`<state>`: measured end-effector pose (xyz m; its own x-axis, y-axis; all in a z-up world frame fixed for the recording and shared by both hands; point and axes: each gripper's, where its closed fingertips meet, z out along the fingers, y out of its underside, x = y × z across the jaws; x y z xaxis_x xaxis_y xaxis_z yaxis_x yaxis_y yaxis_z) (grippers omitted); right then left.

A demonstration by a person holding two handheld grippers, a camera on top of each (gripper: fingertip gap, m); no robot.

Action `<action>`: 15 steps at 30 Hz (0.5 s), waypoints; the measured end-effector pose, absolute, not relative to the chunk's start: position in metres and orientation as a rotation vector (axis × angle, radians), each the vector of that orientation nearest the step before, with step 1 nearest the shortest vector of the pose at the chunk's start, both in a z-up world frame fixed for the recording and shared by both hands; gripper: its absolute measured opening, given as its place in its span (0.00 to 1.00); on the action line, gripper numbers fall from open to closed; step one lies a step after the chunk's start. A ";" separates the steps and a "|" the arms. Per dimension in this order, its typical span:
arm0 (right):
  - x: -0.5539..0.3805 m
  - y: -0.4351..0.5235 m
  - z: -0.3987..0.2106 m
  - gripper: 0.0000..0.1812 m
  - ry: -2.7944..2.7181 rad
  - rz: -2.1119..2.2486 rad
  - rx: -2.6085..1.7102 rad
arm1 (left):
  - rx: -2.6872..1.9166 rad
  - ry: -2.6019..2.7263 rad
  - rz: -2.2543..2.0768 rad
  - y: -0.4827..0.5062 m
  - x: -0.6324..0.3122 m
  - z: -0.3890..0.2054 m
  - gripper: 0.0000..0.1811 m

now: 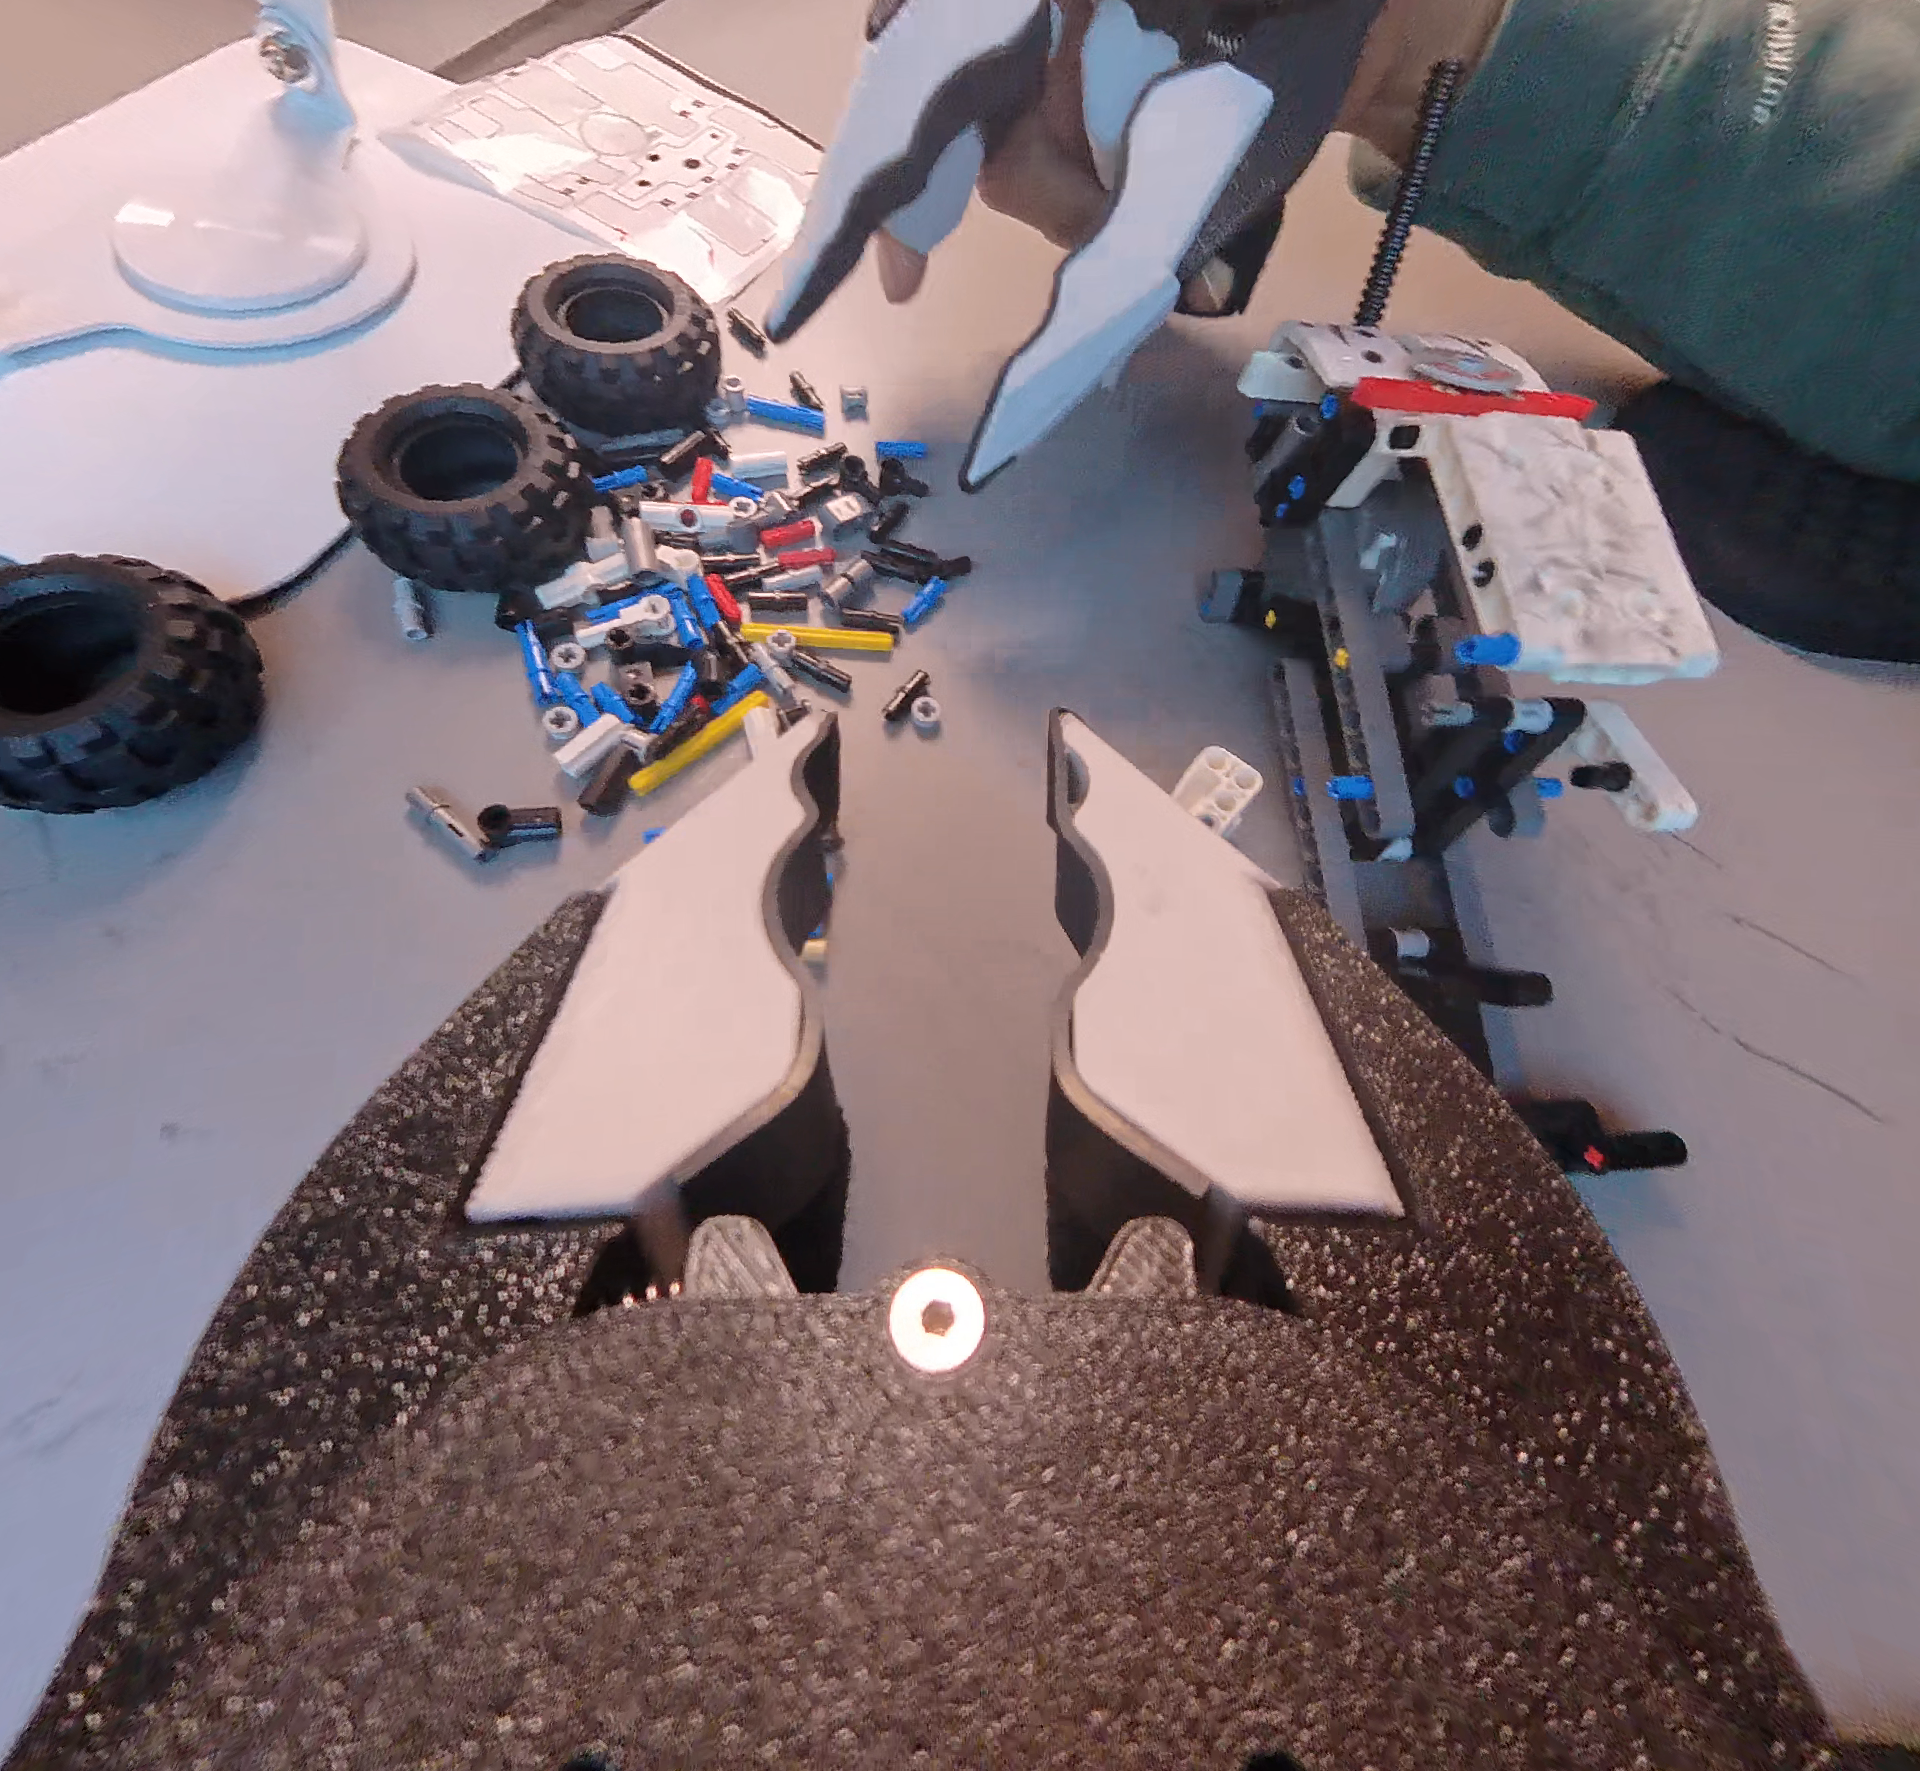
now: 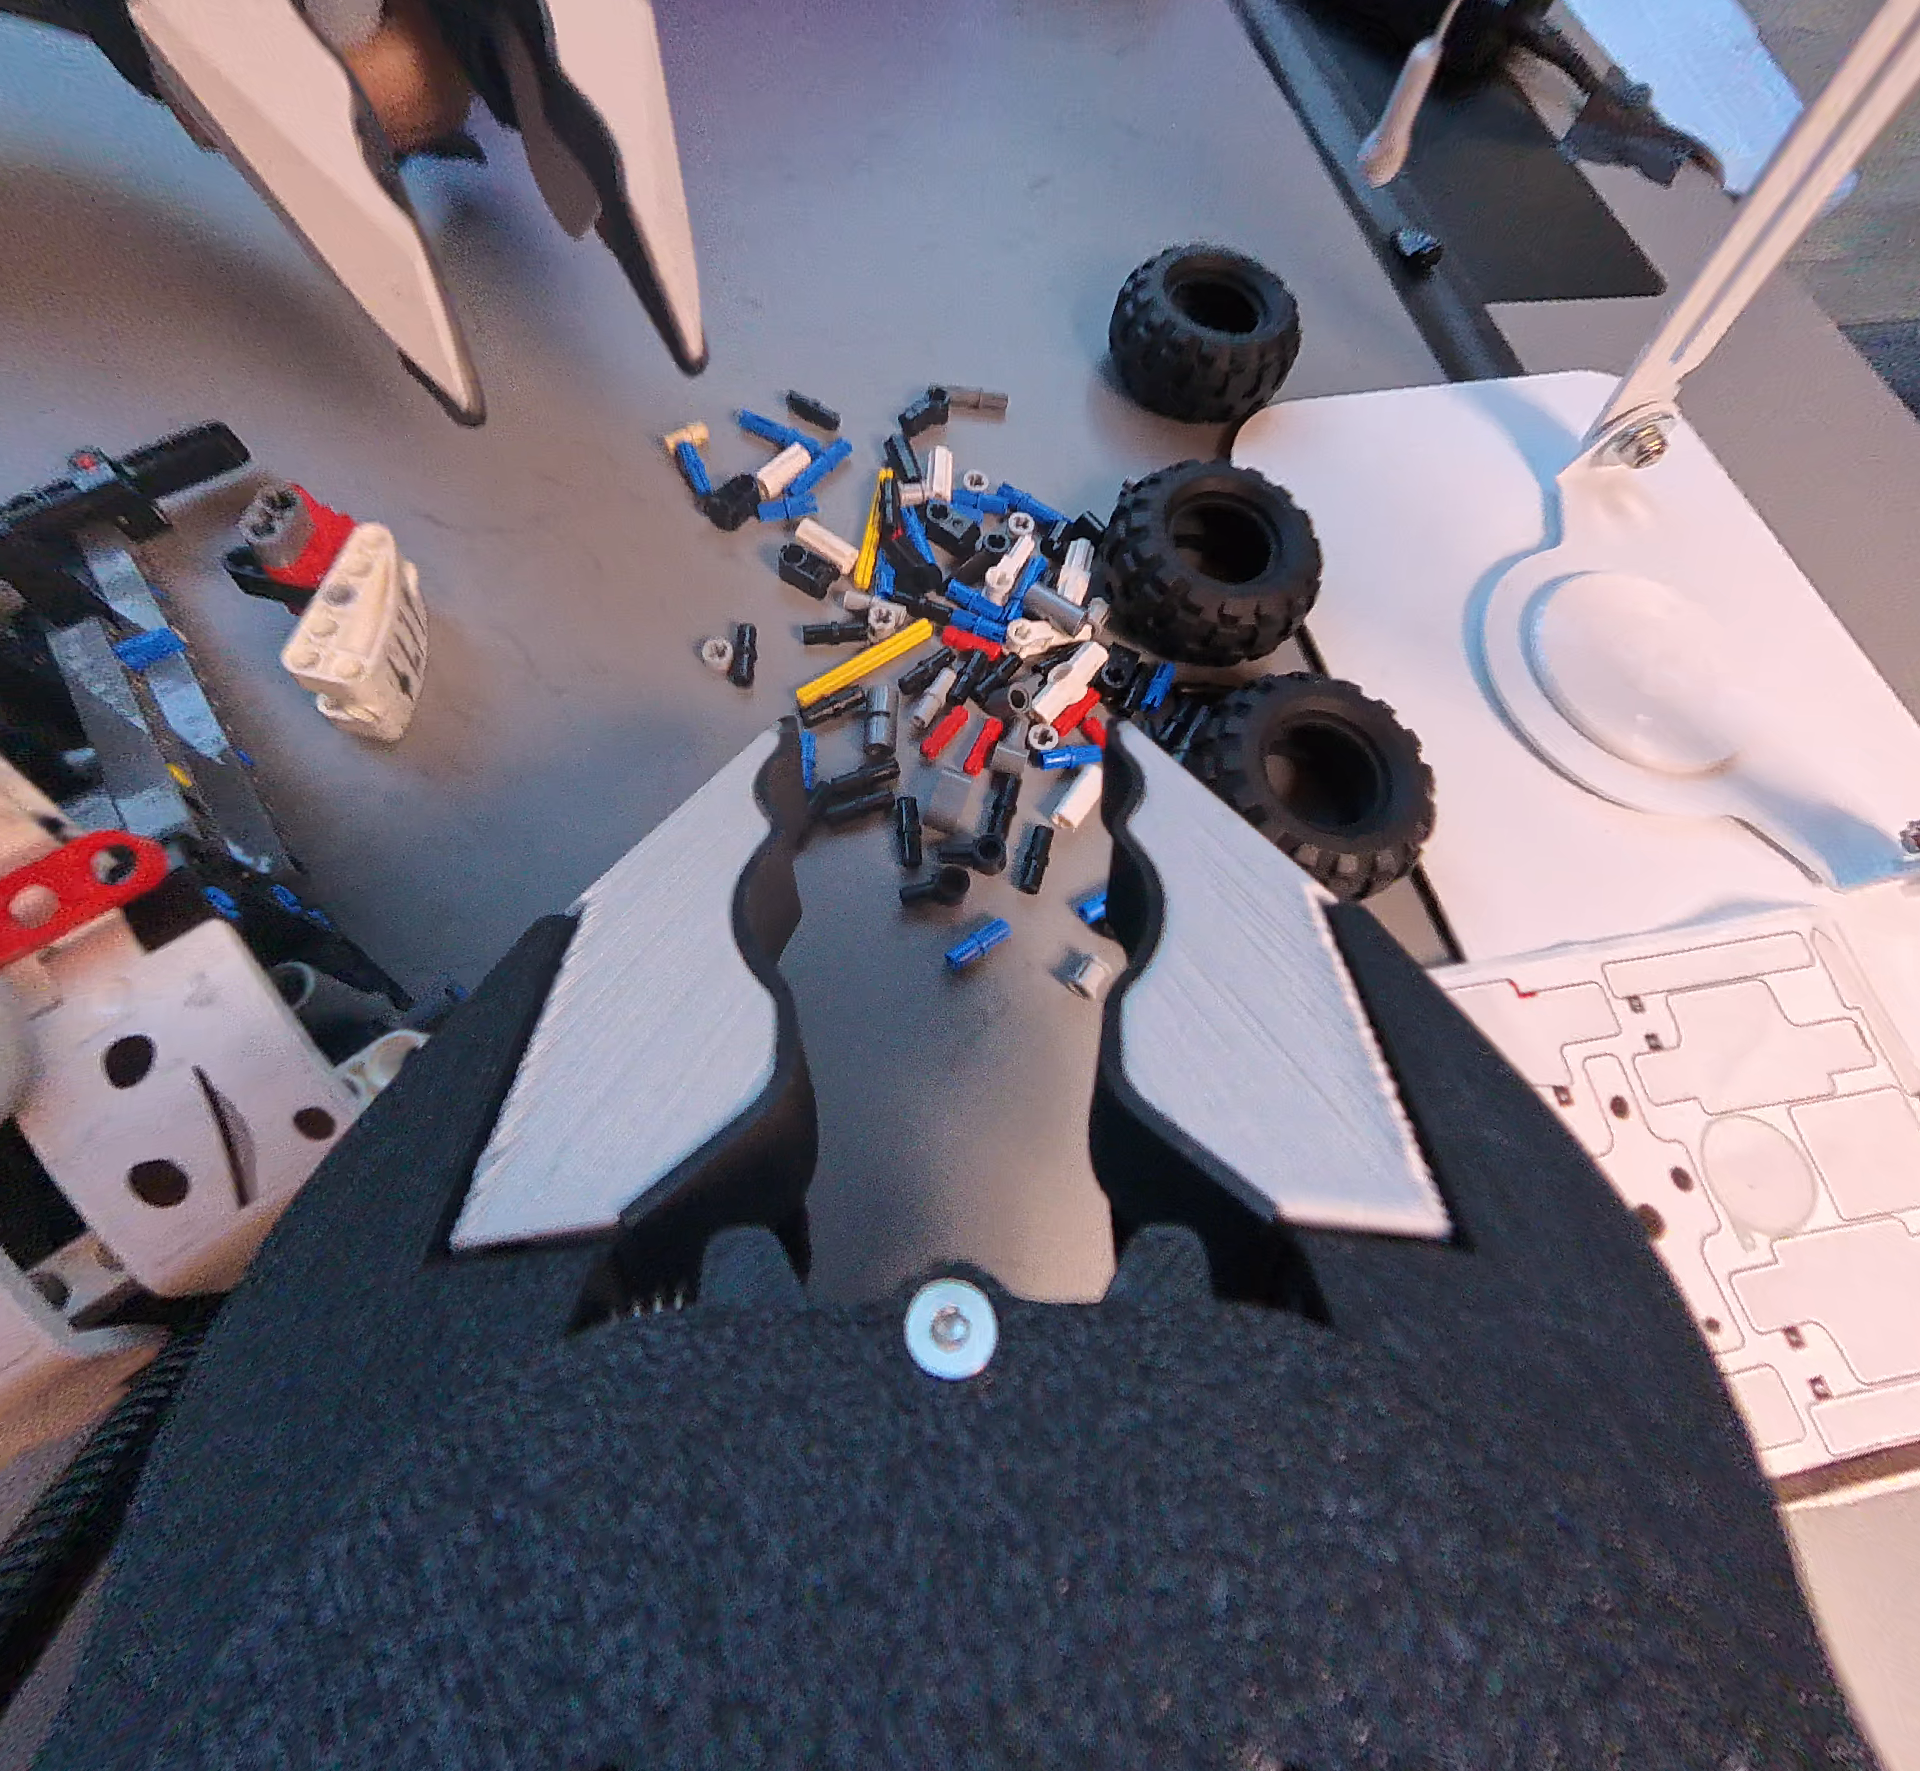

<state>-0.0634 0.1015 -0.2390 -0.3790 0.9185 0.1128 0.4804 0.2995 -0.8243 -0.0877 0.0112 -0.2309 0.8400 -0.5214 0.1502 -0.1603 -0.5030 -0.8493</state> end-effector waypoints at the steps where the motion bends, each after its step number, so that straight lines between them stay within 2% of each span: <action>1: -0.063 0.103 -0.230 0.31 -1.935 1.015 -1.254 | -2.073 0.518 -0.519 0.006 -0.085 -0.230 0.23; 8: -0.044 0.122 -0.140 0.28 -1.543 1.374 -1.205 | -2.122 0.748 -0.693 -0.040 -0.063 -0.244 0.22; 15: -0.014 0.094 -0.072 0.22 -1.499 1.377 -0.991 | -2.226 0.873 -0.662 -0.052 -0.051 -0.266 0.16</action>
<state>-0.0142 0.0940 -0.0722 -0.3251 0.9428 0.0734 0.0072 0.0801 -0.9968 -0.0513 -0.0515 -0.2658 0.6508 -0.7287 0.2129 -0.4013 -0.5683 -0.7184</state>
